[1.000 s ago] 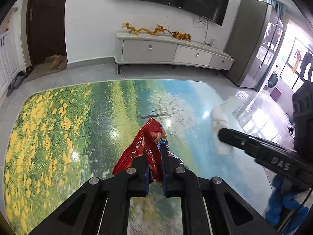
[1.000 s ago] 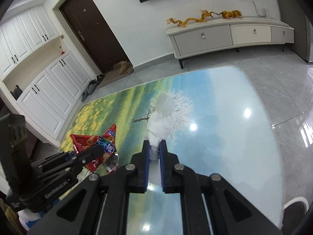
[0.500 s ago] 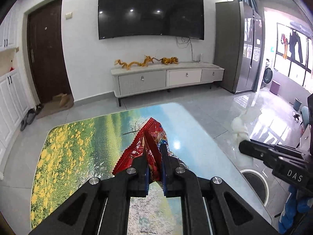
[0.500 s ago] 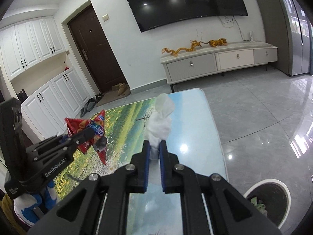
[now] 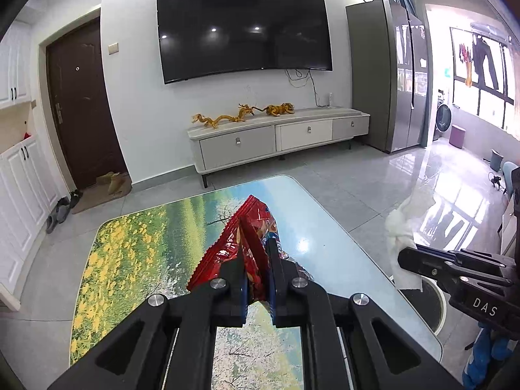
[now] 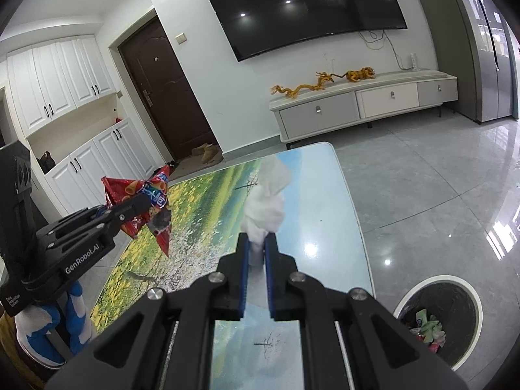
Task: Collect trash
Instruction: 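Carry the white paper and red chip bag over the bin and open both grippers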
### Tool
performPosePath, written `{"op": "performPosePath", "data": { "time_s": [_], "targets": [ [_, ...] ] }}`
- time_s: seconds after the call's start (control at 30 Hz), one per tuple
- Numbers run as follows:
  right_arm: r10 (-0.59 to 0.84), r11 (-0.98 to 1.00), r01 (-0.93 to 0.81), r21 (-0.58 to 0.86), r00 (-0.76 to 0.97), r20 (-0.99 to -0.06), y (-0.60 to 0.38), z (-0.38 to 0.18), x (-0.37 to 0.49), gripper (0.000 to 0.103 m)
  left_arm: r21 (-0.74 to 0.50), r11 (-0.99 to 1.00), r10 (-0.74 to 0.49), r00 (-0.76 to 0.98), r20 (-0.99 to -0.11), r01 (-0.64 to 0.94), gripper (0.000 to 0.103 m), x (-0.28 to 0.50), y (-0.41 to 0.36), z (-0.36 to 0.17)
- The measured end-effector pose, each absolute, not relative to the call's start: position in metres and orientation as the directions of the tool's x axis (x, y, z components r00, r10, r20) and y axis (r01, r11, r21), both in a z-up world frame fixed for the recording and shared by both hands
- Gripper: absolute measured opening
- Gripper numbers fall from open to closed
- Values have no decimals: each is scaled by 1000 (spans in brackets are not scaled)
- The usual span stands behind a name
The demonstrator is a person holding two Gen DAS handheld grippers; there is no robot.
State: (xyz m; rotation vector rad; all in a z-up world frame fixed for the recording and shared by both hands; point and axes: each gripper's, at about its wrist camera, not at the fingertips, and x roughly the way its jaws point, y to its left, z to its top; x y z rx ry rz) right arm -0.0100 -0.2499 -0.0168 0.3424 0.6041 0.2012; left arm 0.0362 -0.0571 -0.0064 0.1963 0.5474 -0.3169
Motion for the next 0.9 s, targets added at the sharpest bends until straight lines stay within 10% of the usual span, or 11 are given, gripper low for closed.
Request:
{"op": "performPosePath", "data": {
  "time_s": [0.9],
  "targets": [
    [215,888,26,460,860,-462,-328,-36,-60,9,270,853,-237,793,-561,447,11,1,-152,2]
  ]
}}
